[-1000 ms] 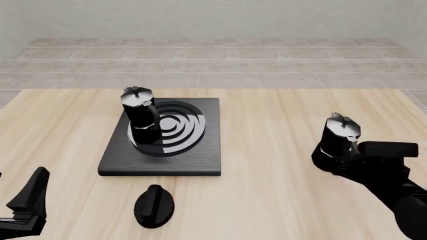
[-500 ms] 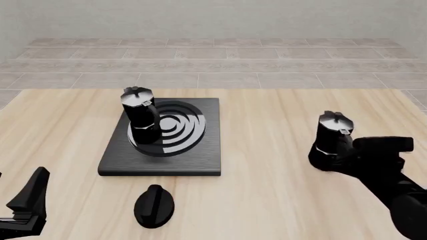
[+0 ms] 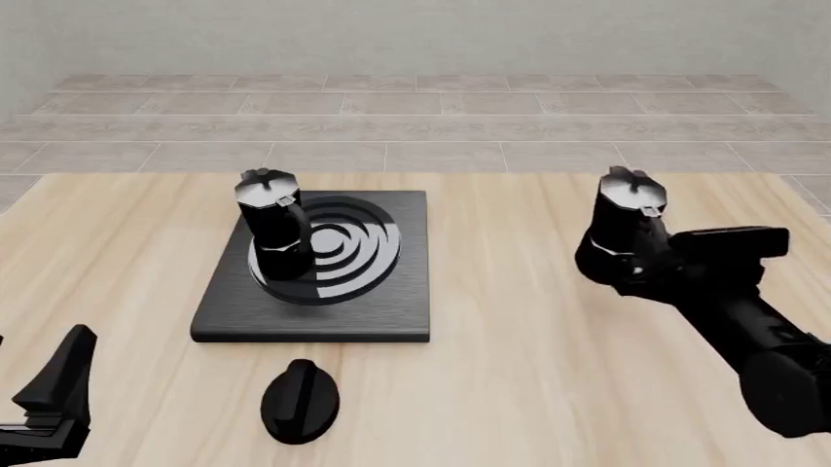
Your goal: Put both moka pots on the stove.
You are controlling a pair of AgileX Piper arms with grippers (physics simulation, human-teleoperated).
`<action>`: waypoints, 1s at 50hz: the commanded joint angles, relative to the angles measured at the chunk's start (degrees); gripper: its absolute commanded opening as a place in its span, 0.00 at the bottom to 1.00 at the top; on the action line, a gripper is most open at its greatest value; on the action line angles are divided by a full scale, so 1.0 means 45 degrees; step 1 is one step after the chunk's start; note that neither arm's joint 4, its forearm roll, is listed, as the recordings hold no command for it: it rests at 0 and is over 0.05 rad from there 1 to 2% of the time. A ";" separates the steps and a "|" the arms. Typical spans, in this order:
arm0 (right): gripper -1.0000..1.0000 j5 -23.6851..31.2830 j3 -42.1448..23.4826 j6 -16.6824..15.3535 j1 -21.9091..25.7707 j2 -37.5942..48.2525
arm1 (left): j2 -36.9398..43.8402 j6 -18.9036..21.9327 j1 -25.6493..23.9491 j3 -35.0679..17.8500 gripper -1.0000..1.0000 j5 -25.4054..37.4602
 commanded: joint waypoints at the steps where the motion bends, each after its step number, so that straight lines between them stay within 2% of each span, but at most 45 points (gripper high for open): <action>1: 0.00 -0.0411 -0.1046 0.0255 0.0901 0.0047 | 0.0000 0.0000 0.0000 0.0000 1.00 0.0000; 14: 0.00 -0.0460 -0.1992 0.0366 0.2102 0.0574 | 0.0000 0.0000 0.0000 0.0000 1.00 0.0000; 32: 0.00 -0.0610 -0.3211 0.0495 0.2991 0.1444 | 0.0000 0.0000 0.0000 0.0000 1.00 0.0000; 50: 0.00 -0.0313 -0.4659 0.0524 0.4649 0.2187 | 0.0000 0.0000 0.0000 0.0000 1.00 0.0000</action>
